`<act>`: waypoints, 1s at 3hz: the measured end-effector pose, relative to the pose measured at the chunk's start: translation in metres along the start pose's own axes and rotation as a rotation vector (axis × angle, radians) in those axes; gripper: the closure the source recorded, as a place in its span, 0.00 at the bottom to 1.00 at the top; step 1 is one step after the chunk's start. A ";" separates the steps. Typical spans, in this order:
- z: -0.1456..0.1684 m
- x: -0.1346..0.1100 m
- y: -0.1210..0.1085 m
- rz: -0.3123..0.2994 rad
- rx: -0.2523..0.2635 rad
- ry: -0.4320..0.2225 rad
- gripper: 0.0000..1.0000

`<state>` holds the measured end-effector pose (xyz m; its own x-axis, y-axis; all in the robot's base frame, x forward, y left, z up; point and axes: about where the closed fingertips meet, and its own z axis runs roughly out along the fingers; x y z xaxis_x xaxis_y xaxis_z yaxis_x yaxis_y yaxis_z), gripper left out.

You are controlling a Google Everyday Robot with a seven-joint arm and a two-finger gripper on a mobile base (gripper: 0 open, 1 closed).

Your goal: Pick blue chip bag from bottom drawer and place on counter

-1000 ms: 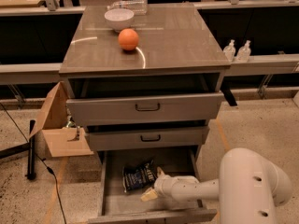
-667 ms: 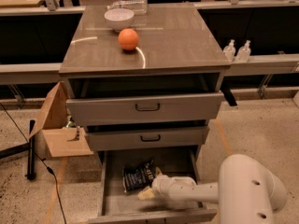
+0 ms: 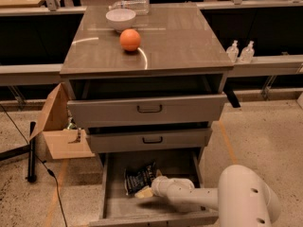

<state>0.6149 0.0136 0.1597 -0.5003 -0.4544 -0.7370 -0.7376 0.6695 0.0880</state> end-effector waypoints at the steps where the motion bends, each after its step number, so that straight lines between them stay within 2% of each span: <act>1: 0.016 0.002 -0.006 0.057 0.007 0.000 0.00; 2: 0.029 0.002 -0.010 0.092 0.007 -0.007 0.18; 3: 0.039 0.000 -0.013 0.106 -0.003 -0.013 0.40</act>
Offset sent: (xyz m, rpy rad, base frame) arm 0.0601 -0.0164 -0.0498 0.0834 0.0657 -0.0858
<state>0.6420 0.0276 0.1327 -0.5700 -0.3735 -0.7318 -0.6821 0.7117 0.1680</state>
